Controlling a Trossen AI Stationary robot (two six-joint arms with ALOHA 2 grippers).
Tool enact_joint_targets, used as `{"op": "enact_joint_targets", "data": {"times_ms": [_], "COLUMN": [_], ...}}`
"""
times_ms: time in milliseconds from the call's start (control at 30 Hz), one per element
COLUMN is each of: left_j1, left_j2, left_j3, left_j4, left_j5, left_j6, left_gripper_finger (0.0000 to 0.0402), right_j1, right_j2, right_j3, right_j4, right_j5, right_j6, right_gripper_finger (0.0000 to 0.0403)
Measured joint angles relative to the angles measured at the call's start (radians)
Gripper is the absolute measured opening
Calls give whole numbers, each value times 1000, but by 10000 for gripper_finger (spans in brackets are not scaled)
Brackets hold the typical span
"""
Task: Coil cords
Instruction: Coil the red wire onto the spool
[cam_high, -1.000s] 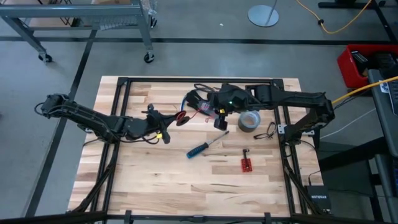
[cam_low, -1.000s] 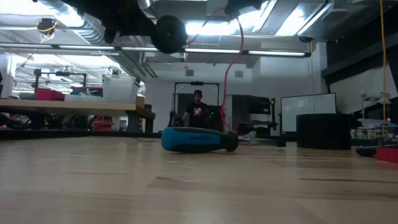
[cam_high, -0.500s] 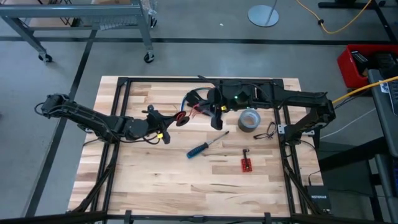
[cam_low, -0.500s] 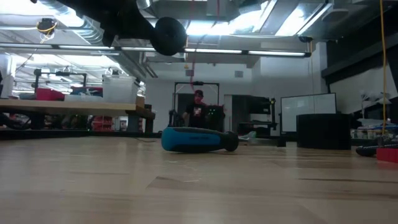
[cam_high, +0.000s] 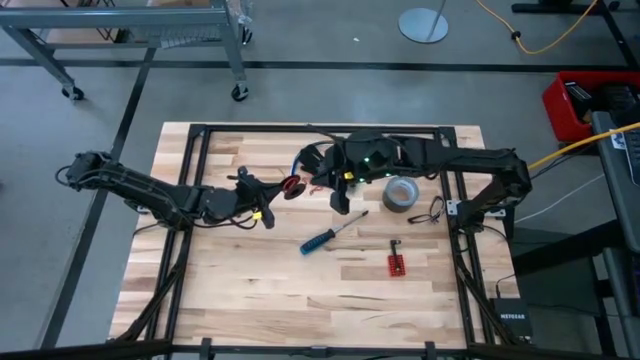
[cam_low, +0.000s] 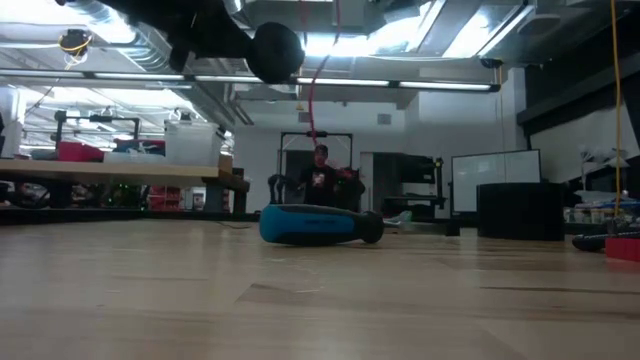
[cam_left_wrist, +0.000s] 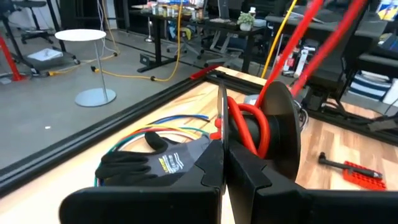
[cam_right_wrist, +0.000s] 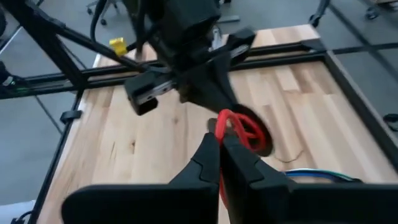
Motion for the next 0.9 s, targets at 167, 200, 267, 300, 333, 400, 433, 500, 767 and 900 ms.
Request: {"op": "enact_joint_targets", "data": {"times_ms": [167,200,267,300,333,400,433,500,767,900], "left_j1": [16,18,20,21,22,26,28,29,29,33], "left_j2": [0,0,5,9,18,32,43,64,133,138], "left_j3": [0,0,0,0,0,0,0,0,0,0], "left_j4": [13,13,19,18,23,23,27,30,156,200], "left_j5": [0,0,0,0,0,3,3,3,38,40], "left_j6": [5,5,4,5,6,5,3,2,39,75], "left_gripper_finger": [0,0,0,0,0,0,0,0,0,0], "right_j1": [0,0,0,0,0,0,0,0,-15,-13], "right_j2": [43,50,60,64,69,75,76,79,89,123], "right_j3": [0,0,0,0,0,0,0,0,0,0], "right_j4": [52,66,100,112,126,158,160,173,169,169], "right_j5": [-17,-17,-26,-32,-35,-35,-35,-35,-47,-116], "right_j6": [6,6,7,7,7,7,7,10,45,57], "right_gripper_finger": [1,1,1,1,1,1,1,1,1,1]}}
